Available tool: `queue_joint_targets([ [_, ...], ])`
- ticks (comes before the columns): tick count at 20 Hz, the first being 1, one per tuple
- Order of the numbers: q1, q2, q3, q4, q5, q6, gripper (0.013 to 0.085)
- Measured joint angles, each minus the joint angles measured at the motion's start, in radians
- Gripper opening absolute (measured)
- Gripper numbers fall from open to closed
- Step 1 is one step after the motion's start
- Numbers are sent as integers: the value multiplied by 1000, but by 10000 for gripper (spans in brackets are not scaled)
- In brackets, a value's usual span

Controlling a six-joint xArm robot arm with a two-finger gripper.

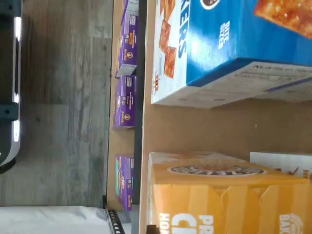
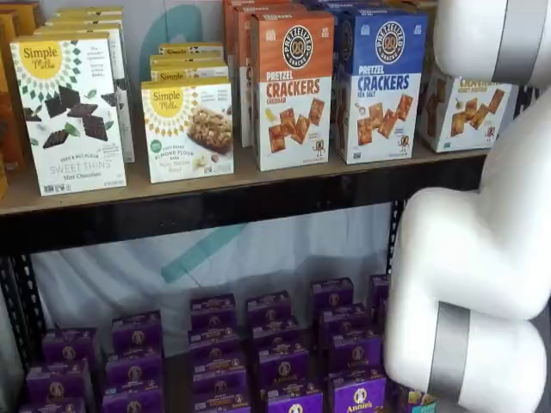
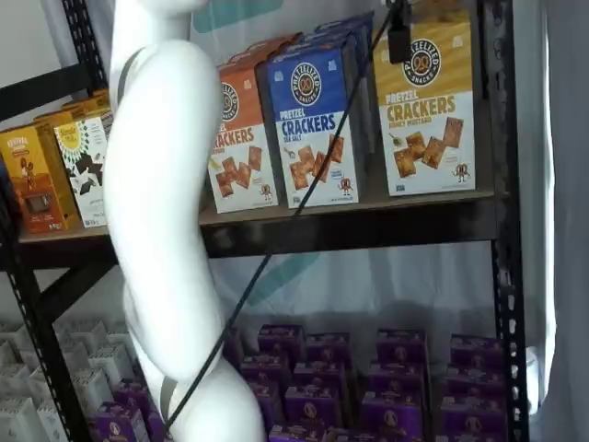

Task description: Retrieve the yellow and white box located on the top shelf, the sixth one from the left

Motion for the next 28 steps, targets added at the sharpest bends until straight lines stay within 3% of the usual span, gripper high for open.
queue_joint_targets([
  [9,-12,10,-24,4,23,-7,610],
  [10,-13,12,-28,5,26,-7,570],
  [15,-13,16,-39,6,38,-5,570],
  [28,-52,-131,115,-8,17,-53,570],
])
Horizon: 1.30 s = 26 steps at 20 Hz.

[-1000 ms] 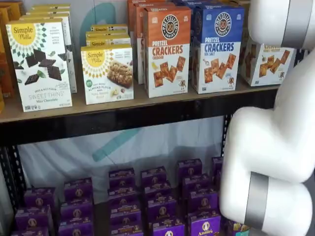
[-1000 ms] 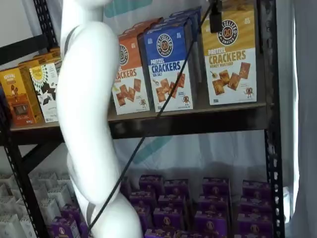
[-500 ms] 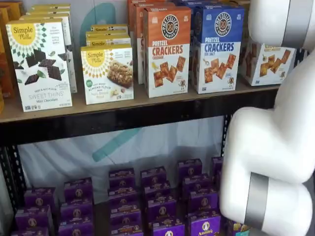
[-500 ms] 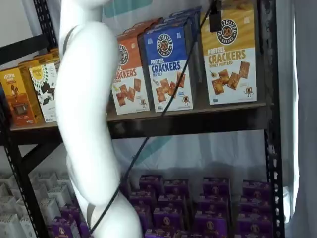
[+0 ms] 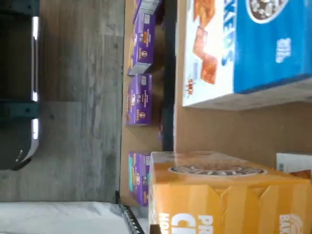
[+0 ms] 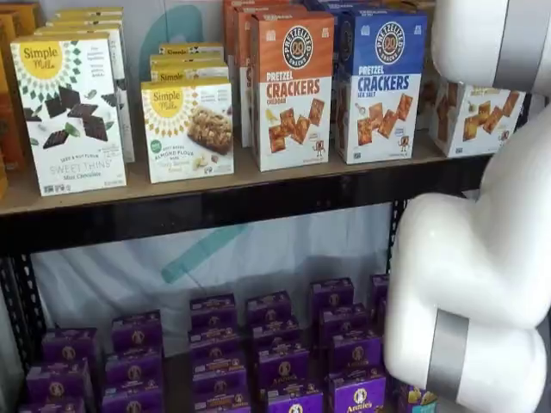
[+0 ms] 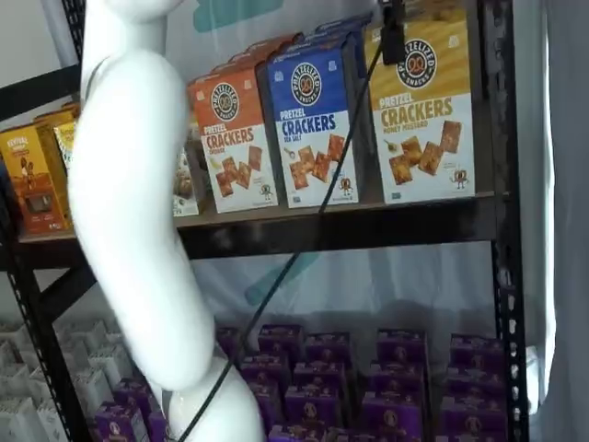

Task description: Retrieve the yellow and white box located on the top shelf, the sixth one from the left

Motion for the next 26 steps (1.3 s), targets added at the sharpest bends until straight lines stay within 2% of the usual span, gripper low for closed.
queue_joint_targets([
  [5,-31,-67,52,0,33,-27,570],
  [13,-44,-151,114,-16,105,-37,570],
  [17,-28,-202,164,-25,135,-24,570],
  [26,37,-293,264,-41,167,36,570],
])
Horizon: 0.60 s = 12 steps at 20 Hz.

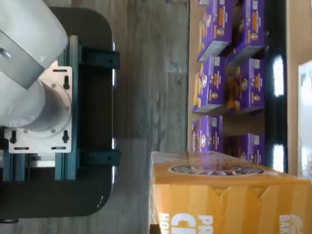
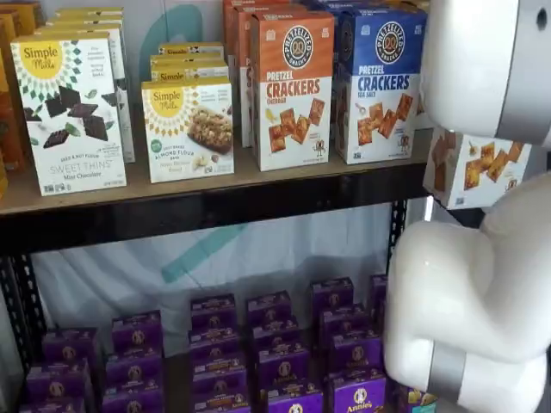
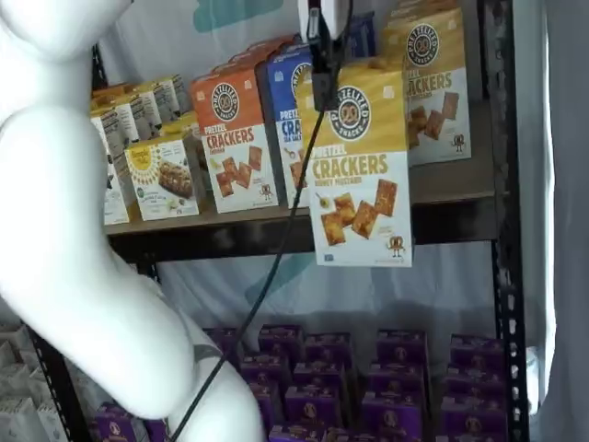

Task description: Retrieve the yellow and white box located on the top shelf, the sixth one from the left

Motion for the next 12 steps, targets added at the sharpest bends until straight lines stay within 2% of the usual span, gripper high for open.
queue_joint_targets([
  [12,109,-86,101,-7,25,106,570],
])
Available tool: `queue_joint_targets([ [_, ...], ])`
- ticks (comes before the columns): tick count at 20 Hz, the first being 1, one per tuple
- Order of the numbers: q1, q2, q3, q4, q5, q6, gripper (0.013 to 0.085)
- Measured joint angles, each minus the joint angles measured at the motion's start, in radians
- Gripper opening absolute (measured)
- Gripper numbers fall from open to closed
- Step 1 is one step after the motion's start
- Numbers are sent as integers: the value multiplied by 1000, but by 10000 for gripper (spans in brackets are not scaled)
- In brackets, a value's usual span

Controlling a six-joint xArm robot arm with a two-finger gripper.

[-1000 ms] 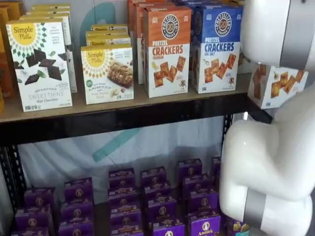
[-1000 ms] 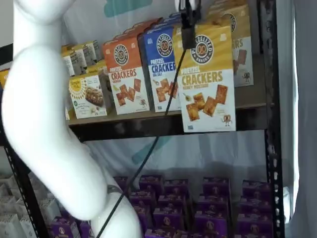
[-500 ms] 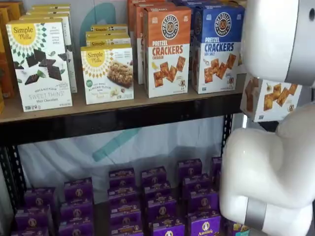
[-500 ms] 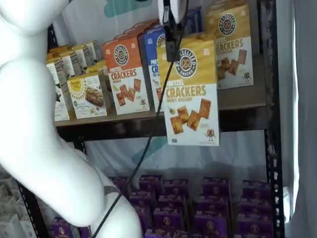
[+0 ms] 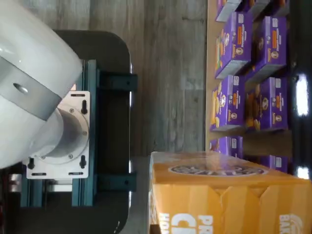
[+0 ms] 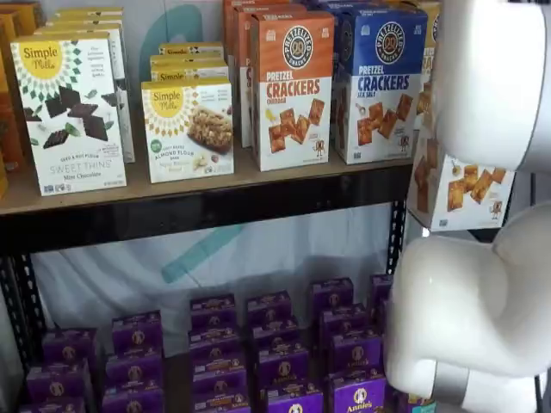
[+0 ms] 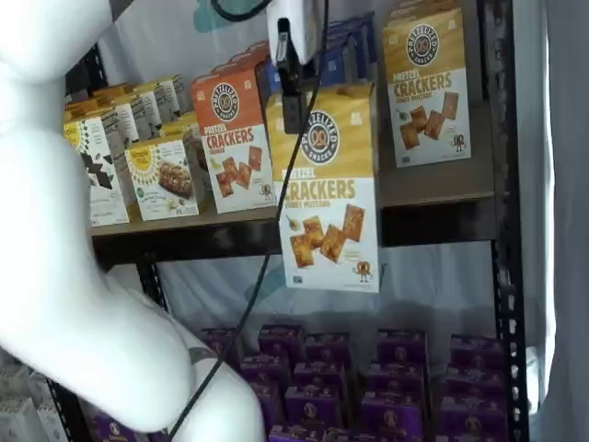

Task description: Retrieve the yellow and white box located on the top shelf, the sixth one from the left

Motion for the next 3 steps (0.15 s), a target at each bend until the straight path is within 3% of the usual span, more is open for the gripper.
queue_joint_targets([
  [3,18,-14,17,3,-2,19,570],
])
